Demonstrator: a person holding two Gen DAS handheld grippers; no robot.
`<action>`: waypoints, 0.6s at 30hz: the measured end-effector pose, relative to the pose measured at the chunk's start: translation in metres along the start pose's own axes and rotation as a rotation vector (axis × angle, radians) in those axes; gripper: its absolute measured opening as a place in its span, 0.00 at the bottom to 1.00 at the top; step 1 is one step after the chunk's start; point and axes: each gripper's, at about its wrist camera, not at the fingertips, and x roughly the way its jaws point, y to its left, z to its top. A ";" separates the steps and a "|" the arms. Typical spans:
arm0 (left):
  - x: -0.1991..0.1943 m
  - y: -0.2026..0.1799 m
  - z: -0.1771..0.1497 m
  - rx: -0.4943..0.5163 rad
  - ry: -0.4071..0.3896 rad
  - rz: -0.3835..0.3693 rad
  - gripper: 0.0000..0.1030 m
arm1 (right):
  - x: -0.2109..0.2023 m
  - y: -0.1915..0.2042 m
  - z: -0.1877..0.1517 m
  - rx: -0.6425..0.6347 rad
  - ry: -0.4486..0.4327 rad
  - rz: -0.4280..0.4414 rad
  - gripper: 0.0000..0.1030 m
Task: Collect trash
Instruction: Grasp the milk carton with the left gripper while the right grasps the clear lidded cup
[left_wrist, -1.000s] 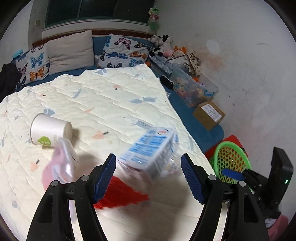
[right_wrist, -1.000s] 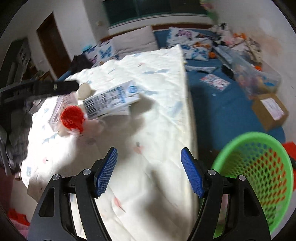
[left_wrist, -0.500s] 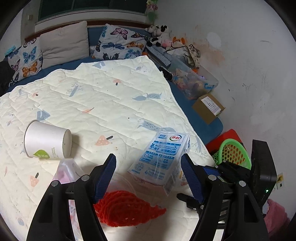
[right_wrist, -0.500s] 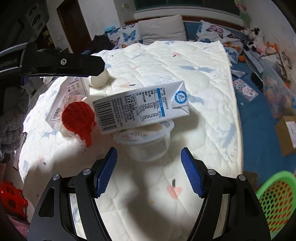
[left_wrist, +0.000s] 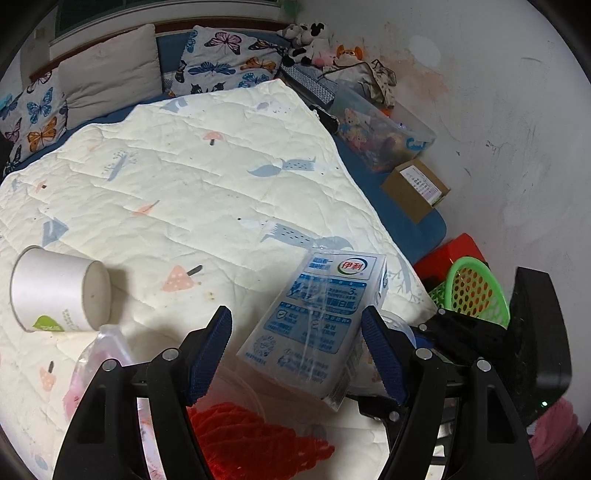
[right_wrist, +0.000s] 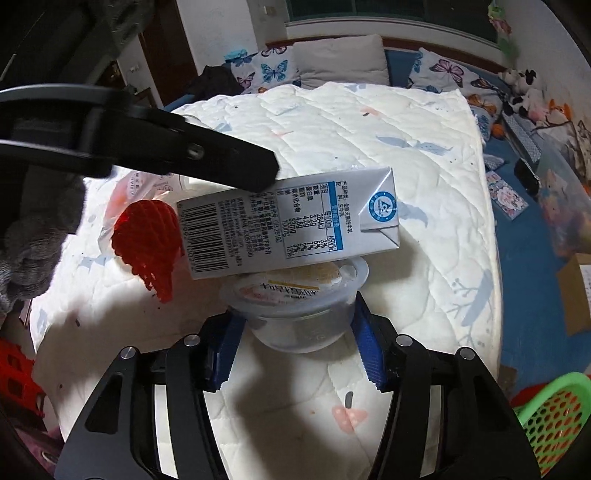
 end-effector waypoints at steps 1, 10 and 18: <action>0.001 -0.002 0.001 0.001 0.001 0.001 0.70 | -0.002 0.000 -0.001 0.001 -0.004 0.002 0.55; 0.012 -0.017 -0.002 0.047 0.018 0.001 0.71 | -0.028 -0.007 -0.025 0.027 -0.002 -0.013 0.55; 0.028 -0.038 -0.004 0.129 0.038 0.040 0.74 | -0.055 -0.018 -0.043 0.089 -0.032 -0.032 0.55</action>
